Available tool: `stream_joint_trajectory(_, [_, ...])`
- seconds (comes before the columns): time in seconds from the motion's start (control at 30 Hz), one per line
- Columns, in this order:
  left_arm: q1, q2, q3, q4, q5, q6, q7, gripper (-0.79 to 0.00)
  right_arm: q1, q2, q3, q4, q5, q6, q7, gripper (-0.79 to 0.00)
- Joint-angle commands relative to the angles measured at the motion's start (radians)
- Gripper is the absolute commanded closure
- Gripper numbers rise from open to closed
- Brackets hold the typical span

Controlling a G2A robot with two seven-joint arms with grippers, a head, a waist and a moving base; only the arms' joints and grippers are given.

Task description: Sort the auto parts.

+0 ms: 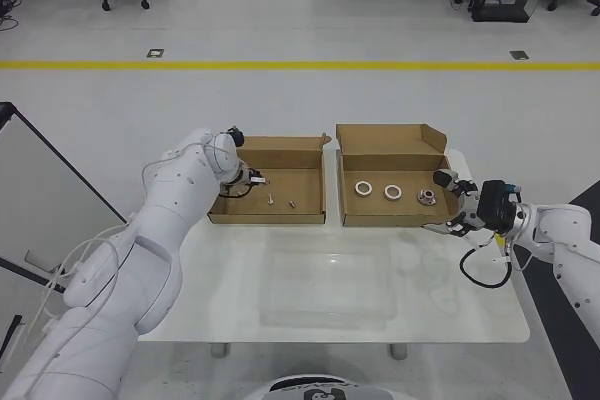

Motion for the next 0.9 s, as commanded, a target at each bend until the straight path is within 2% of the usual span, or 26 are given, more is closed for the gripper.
stream_joint_trajectory(0.0, [0.0, 0.008, -0.014, -0.025, -0.013, -0.03, -0.006, -0.785, 0.0, 0.0, 0.0, 0.0, 0.0, 0.0, -0.001, -0.785])
stream_joint_trajectory(0.2, [0.036, 0.06, -0.095, -0.171, -0.081, -0.195, -0.065, -0.785, 0.0, 0.0, 0.0, 0.0, 0.0, 0.0, -0.001, -0.785])
stream_joint_trajectory(0.33, [0.114, 0.115, -0.181, -0.35, -0.129, -0.292, -0.146, -0.785, 0.0, 0.0, 0.0, 0.0, 0.0, 0.0, -0.001, -0.785])
stream_joint_trajectory(0.43, [0.21, 0.163, -0.269, -0.534, -0.164, -0.34, -0.218, -0.785, 0.0, 0.0, 0.0, 0.0, 0.0, 0.0, -0.001, -0.785])
stream_joint_trajectory(0.63, [0.465, 0.246, -0.468, -0.952, -0.274, -0.429, -0.387, -0.785, 0.0, 0.0, 0.0, 0.0, 0.0, 0.0, -0.001, -0.785])
stream_joint_trajectory(0.73, [0.573, 0.272, -0.543, -1.106, -0.338, -0.469, -0.446, -0.785, 0.0, 0.0, 0.0, 0.0, 0.0, 0.0, -0.001, -0.785])
stream_joint_trajectory(0.87, [0.689, 0.305, -0.595, -1.277, -0.382, -0.488, -0.438, -0.785, 0.0, 0.0, 0.0, 0.0, 0.0, 0.0, -0.001, -0.785])
